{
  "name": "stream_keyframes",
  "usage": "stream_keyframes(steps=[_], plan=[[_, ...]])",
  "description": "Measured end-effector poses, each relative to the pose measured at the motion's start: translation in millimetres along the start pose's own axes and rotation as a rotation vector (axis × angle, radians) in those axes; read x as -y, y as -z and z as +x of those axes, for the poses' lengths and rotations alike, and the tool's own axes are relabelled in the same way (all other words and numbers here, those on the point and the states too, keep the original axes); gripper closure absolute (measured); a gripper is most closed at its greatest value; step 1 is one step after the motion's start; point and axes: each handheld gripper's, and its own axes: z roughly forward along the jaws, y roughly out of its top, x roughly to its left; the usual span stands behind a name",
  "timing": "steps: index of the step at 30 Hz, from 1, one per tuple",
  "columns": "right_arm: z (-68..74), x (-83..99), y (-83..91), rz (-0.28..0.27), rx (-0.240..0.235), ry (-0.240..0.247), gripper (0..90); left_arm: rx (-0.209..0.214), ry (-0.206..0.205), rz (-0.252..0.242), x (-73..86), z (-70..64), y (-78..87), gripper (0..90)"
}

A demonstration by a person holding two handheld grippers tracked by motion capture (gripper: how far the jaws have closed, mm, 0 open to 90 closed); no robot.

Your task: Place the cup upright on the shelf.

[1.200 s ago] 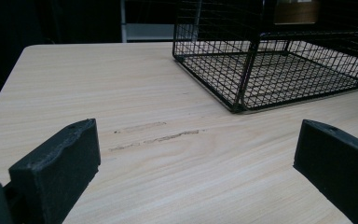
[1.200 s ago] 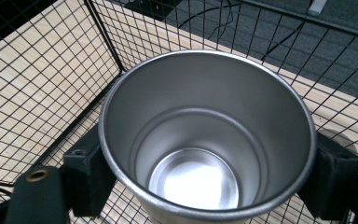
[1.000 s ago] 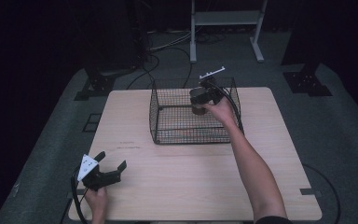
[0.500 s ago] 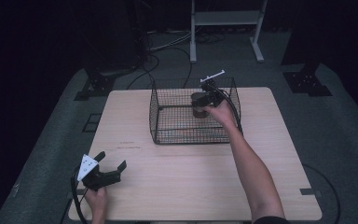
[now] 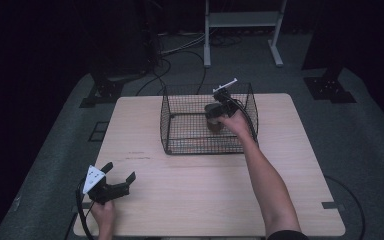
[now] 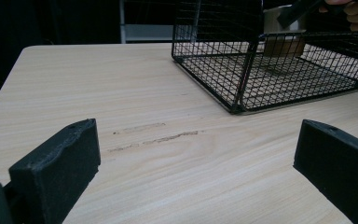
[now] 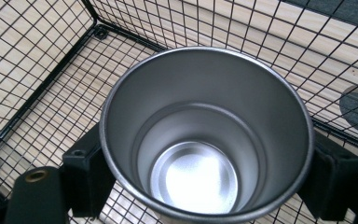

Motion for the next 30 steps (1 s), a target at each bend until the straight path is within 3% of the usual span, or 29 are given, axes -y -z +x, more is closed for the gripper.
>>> stream_keyframes(steps=[30], plan=[[-1.4, 0.2, -5.3, 0.042, 0.011, 0.012, 15.2, -0.001, 0.003, -0.004, 0.1, 0.2, 0.5, 0.0]])
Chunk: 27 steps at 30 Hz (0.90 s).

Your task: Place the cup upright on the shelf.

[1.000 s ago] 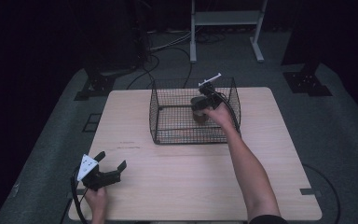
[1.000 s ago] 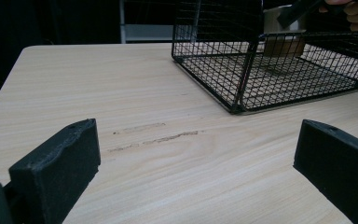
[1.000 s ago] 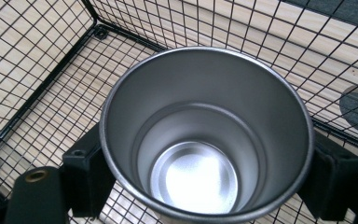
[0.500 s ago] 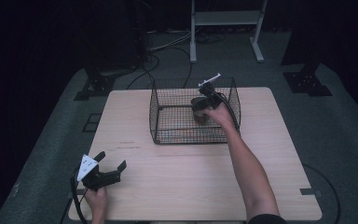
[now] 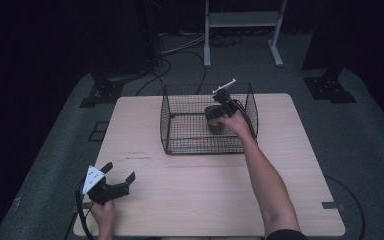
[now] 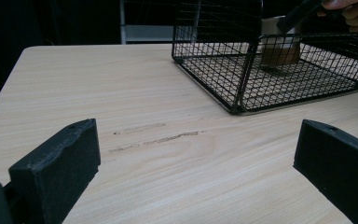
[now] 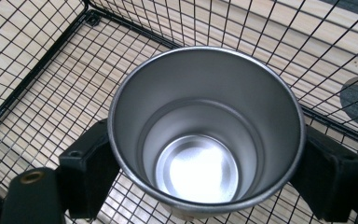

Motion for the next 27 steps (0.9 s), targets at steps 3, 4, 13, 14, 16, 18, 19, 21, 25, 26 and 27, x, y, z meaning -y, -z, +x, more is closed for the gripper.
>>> stream_keyframes(steps=[3, 4, 13, 14, 16, 18, 19, 21, 25, 26, 27], plan=[[1.1, -0.4, 0.7, -0.002, -0.002, 0.009, 14.3, 0.0, 0.0, 0.0, 0.0, 0.0, 0.1, 0.0], [1.5, -0.7, 1.0, 0.002, 0.0, 0.013, 14.3, 0.0, 0.0, 0.0, 0.0, 0.0, 0.0, 0.0], [0.5, 0.0, 2.3, 0.011, -0.002, 0.006, 13.9, -0.002, -0.001, 0.0, -0.1, 0.1, 0.1, 0.0], [0.3, 0.0, 2.7, 0.01, -0.004, 0.006, 13.8, -0.002, 0.0, 0.0, -0.1, 0.2, 0.1, 0.0], [1.2, -0.1, 3.7, 0.015, -0.009, 0.006, 13.0, -0.002, -0.001, 0.0, -0.1, 0.1, 0.1, 0.0], [2.8, -0.1, 4.1, 0.017, -0.007, 0.015, 12.9, -0.002, -0.002, 0.0, -0.1, 0.1, 0.1, 0.0], [3.1, 0.0, 4.3, 0.018, -0.006, 0.019, 12.9, -0.002, -0.001, 0.0, -0.1, 0.0, 0.2, 0.0], [3.1, 0.1, 4.4, 0.02, -0.007, 0.018, 13.0, -0.002, -0.001, 0.0, -0.1, -0.1, 0.3, 0.0], [3.8, 0.1, 6.5, 0.012, -0.017, 0.008, 12.4, -0.003, -0.001, -0.001, -0.1, 0.1, 0.1, 0.0], [4.8, 0.0, 6.9, 0.011, -0.009, 0.013, 12.2, -0.003, -0.001, 0.0, -0.2, 0.2, 0.0, 0.0], [5.5, -0.1, 7.2, 0.012, -0.003, 0.02, 12.5, -0.003, -0.001, 0.0, -0.2, 0.3, -0.1, 0.0]])
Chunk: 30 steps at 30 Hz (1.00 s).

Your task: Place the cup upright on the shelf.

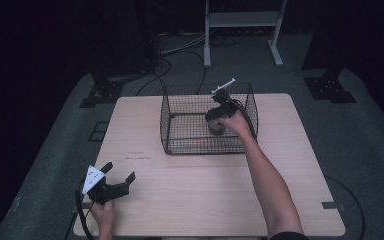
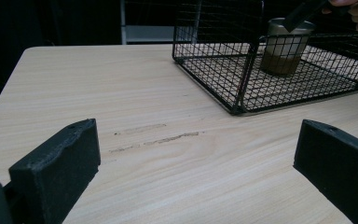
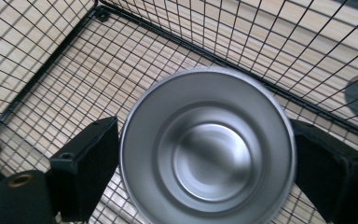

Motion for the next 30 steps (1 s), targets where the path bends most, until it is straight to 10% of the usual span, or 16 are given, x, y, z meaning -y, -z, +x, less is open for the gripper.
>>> stream_keyframes(steps=[30], plan=[[-2.4, -2.2, 18.1, -0.081, 0.001, -0.017, 11.4, 0.002, -0.002, 0.001, 0.1, -0.3, 0.3, 0.0]])
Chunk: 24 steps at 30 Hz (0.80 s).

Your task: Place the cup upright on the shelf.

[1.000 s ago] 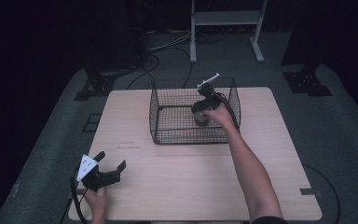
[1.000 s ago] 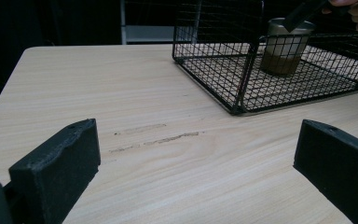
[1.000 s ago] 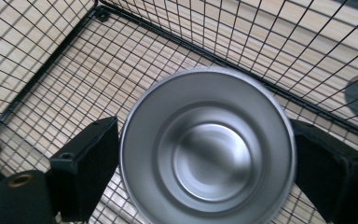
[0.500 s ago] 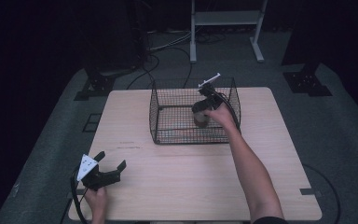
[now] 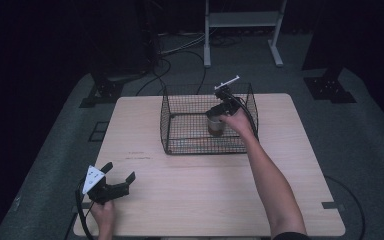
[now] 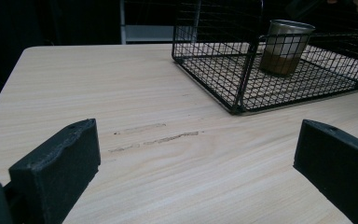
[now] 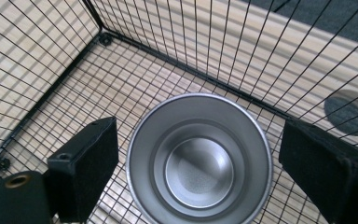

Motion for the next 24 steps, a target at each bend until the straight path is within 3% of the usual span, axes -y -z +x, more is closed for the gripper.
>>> stream_keyframes(steps=[12, 24], plan=[[10.5, 3.2, 44.2, -0.089, -0.047, 0.041, 11.5, 0.002, 0.0, 0.001, 0.1, -0.2, 1.1, 0.0], [10.9, 27.1, 72.2, -0.121, -0.107, 0.054, 12.0, 0.002, -0.008, 0.008, 0.0, -0.5, 0.5, 0.0]])
